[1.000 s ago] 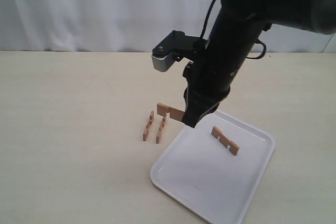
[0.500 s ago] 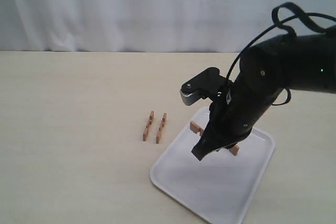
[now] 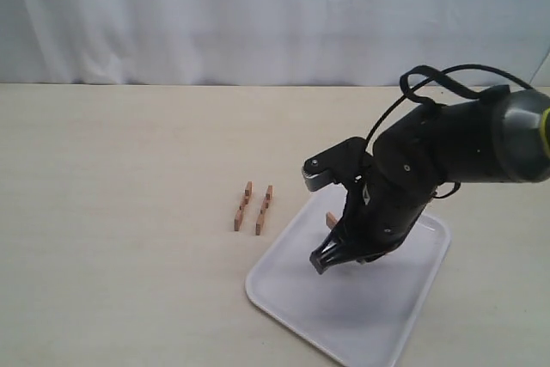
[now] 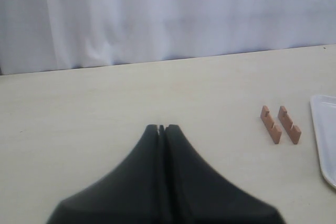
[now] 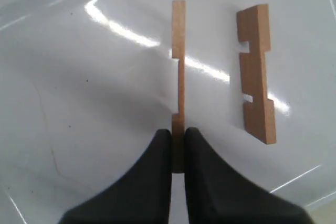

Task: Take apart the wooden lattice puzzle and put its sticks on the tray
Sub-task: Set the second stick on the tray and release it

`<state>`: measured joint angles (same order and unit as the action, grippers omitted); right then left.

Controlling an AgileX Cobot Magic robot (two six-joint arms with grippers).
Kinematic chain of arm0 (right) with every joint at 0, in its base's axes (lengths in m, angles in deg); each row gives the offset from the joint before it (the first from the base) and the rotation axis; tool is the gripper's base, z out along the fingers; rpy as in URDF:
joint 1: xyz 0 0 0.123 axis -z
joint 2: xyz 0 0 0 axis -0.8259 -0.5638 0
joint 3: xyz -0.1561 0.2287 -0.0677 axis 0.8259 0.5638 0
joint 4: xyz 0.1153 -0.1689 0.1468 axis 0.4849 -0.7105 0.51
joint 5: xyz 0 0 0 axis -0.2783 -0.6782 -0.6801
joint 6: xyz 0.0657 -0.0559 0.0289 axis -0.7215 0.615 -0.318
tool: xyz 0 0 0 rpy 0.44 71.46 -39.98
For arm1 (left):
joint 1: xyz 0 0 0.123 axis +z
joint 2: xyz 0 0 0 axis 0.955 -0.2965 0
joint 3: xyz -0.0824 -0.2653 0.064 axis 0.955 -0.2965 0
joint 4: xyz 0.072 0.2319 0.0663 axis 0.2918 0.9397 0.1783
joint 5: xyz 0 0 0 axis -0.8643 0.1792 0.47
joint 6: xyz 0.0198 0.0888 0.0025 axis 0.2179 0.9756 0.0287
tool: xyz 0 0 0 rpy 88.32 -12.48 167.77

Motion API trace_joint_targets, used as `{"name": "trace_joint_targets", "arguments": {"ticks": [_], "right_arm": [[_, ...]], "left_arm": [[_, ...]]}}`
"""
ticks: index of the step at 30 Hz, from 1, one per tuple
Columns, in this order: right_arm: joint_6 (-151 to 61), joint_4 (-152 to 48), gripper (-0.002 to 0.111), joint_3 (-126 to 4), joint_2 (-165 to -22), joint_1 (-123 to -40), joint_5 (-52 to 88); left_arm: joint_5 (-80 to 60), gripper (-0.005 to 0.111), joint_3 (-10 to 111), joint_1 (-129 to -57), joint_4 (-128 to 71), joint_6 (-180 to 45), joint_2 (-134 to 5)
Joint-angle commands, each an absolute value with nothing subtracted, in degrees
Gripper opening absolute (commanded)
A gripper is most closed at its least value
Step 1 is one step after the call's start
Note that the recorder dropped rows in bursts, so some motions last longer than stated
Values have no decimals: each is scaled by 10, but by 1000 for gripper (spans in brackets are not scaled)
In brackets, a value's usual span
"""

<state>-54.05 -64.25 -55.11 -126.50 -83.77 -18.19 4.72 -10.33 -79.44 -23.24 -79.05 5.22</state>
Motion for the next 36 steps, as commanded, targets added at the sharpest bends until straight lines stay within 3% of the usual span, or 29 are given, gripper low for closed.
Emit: {"name": "trace_joint_targets", "arguments": {"ticks": [1,7,18,23,36], "right_arm": [[-545,-649,4,-548,-1294,-837,-176],[-545,-649,5,-548,-1300,-837,-172],[-552,-649,50,-551,-1300,-837,-176],[-552,-648,55,-551,-1300,-837,-178],[-552,-623,54,-551,-1216,-837,-170]], "left_arm": [[41,0,-105,-794,-232,-792,52],[41,0,-105,-794,-232,-792,52],[41,0,-105,-794,-232,-792,52],[41,0,-105,-794,-232,-792,52],[41,0,-105,-794,-232,-792,52]]}}
